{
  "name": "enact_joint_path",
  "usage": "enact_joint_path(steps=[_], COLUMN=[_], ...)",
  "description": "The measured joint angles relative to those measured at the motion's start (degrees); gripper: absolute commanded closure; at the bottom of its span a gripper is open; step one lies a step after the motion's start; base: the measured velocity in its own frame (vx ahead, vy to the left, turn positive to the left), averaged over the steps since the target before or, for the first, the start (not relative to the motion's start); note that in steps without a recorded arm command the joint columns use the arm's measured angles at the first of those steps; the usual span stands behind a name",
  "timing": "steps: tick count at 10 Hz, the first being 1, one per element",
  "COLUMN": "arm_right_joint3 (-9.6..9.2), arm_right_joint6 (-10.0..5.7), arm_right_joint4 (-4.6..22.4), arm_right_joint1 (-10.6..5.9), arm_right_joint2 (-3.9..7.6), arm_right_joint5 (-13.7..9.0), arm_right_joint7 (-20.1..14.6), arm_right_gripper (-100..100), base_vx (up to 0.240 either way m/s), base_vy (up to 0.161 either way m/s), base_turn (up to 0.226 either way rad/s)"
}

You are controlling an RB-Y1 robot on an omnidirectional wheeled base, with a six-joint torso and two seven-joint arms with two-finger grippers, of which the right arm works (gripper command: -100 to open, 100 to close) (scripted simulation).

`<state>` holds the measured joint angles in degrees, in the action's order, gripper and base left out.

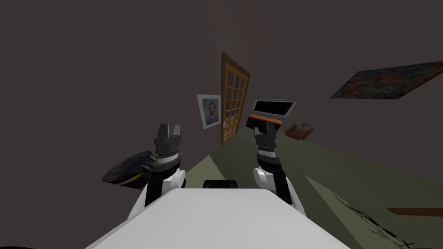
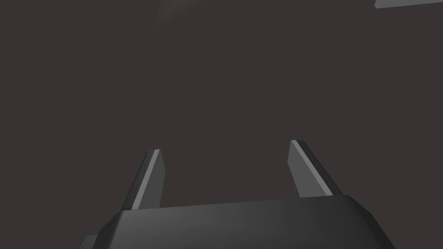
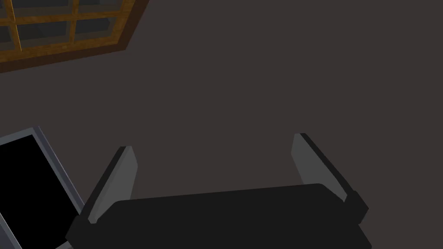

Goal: Pull the door open

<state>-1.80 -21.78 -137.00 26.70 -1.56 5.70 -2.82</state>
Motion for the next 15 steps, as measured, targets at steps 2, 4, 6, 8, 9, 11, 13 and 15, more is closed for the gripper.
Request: enact_joint_path(steps=[2, 4, 6, 8, 9, 11, 13, 15], arm_right_joint3=[0.12, 0.13, 0.24, 0.57, 0.60, 0.74, 1.07, 1.04], arm_right_joint6=[-1.08, -1.52, -2.24, -3.17, -3.45, -4.52, -5.60, -6.14], arm_right_joint4=[2.20, 4.34, 6.75, 9.56, 10.88, 13.08, 15.68, 18.00], arm_right_joint1=[-0.18, -1.03, -1.72, -2.47, -3.01, -3.10, -3.65, -4.51], arm_right_joint2=[0.91, 1.55, 2.18, 3.02, 3.23, 3.88, 4.49, 4.63], arm_right_joint5=[0.46, 1.09, 1.67, 2.23, 2.58, 3.09, 3.52, 4.18], arm_right_joint7=[1.50, 3.33, 5.15, 7.09, 8.11, 9.86, 11.60, 13.40], arm_right_gripper=[-100, -100, -100, -100, -100, -100, -100, -100], base_vx=[0.049, 0.051, 0.051, 0.067, 0.049, 0.054, 0.041, 0.040], base_vy=[-0.062, -0.069, -0.060, -0.073, -0.056, -0.068, -0.061, -0.056], base_turn=[0.081, 0.071, 0.069, 0.083, 0.044, 0.087, 0.059, 0.071])
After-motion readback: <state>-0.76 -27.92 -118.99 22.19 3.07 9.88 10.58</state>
